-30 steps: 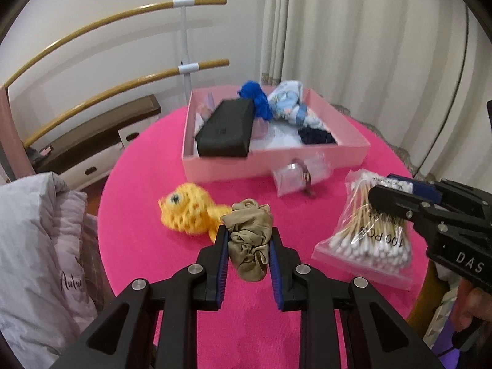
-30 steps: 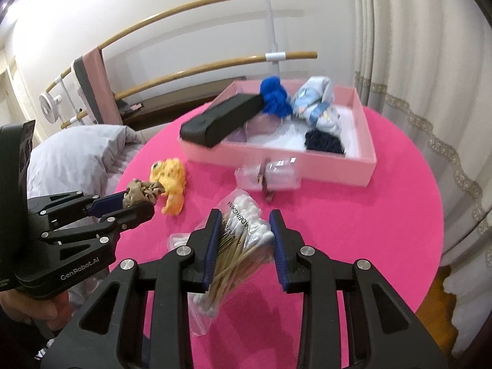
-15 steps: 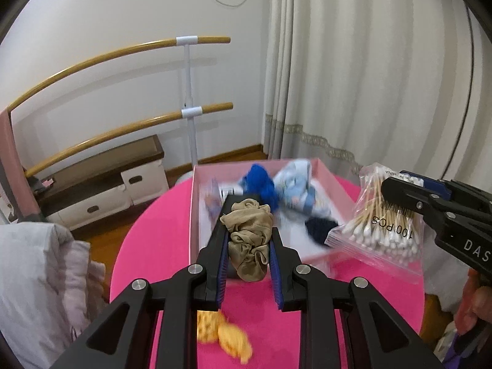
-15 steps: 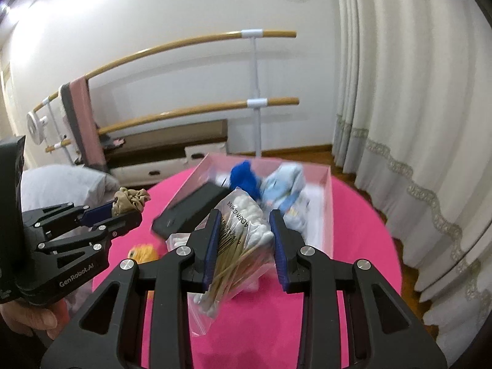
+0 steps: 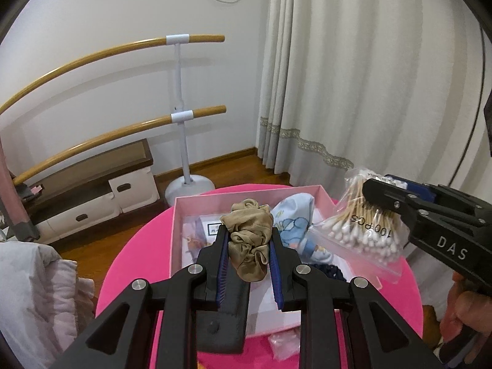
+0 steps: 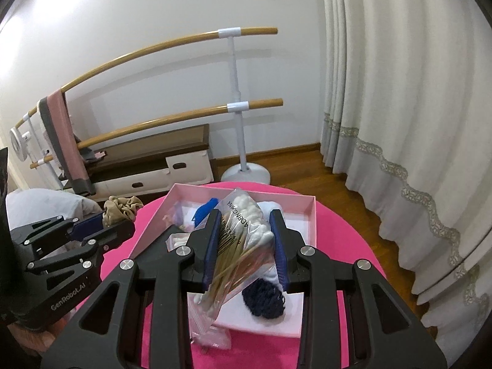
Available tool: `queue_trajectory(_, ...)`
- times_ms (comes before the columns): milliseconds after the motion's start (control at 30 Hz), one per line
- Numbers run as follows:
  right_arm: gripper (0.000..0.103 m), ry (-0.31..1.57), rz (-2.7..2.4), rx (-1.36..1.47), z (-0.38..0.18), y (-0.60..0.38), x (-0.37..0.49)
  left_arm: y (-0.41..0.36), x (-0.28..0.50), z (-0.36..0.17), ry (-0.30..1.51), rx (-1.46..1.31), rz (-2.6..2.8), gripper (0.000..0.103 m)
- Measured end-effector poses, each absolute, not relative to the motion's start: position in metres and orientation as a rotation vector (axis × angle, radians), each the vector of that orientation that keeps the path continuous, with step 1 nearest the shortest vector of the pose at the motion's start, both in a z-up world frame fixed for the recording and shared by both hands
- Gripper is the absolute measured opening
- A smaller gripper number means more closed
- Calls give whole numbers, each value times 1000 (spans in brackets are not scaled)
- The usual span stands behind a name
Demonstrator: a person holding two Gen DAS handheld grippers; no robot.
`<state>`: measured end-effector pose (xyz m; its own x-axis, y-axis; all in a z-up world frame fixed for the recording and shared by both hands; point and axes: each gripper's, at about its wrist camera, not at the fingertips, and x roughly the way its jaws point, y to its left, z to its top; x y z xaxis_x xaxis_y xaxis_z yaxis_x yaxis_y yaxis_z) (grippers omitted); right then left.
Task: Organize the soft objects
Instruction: 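Carry the brown scrunchie and cotton-swab bag over the pink box with both tools, then open both tools to drop the brown scrunchie and cotton-swab bag into the box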
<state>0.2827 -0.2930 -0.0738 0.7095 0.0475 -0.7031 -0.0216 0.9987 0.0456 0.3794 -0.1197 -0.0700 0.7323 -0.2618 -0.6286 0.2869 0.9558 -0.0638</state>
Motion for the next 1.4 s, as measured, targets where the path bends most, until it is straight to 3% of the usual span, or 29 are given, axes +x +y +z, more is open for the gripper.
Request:
queue_trajectory(600, 30, 841, 13, 46, -102, -305, 315, -148, 453, -97, 743, 38, -326, 21)
queue_trajectory(700, 30, 848, 6, 49, -106, -304, 320, -149, 457, -102, 756, 37, -326, 25)
queue_trajectory(767, 31, 859, -4, 46, -111, -302, 321, -150, 462, -108, 772, 47, -327, 38)
queue_trajectory(833, 33, 885, -15, 47, -121, -302, 326, -149, 466, -112, 773, 53, -309, 74)
queue_trajectory(900, 34, 904, -20, 60, -132, -303, 328, -148, 470, -112, 754, 53, -284, 88)
queue_trajectory(967, 45, 920, -18, 65, -139, -305, 329, -145, 470, -113, 742, 53, -267, 92)
queue_trajectory(1033, 79, 912, -21, 80, -141, -306, 326, -142, 468, -114, 730, 45, -250, 92)
queue_trajectory(1100, 99, 893, -15, 108, -139, -310, 322, -137, 463, -113, 718, 31, -231, 93)
queue_trajectory(1133, 103, 885, -14, 120, -138, -312, 321, -135, 460, -113, 712, 26, -222, 95)
queue_trajectory(1400, 103, 835, -26, 165, -121, -319, 300, -107, 426, -108, 640, 34, -134, 103)
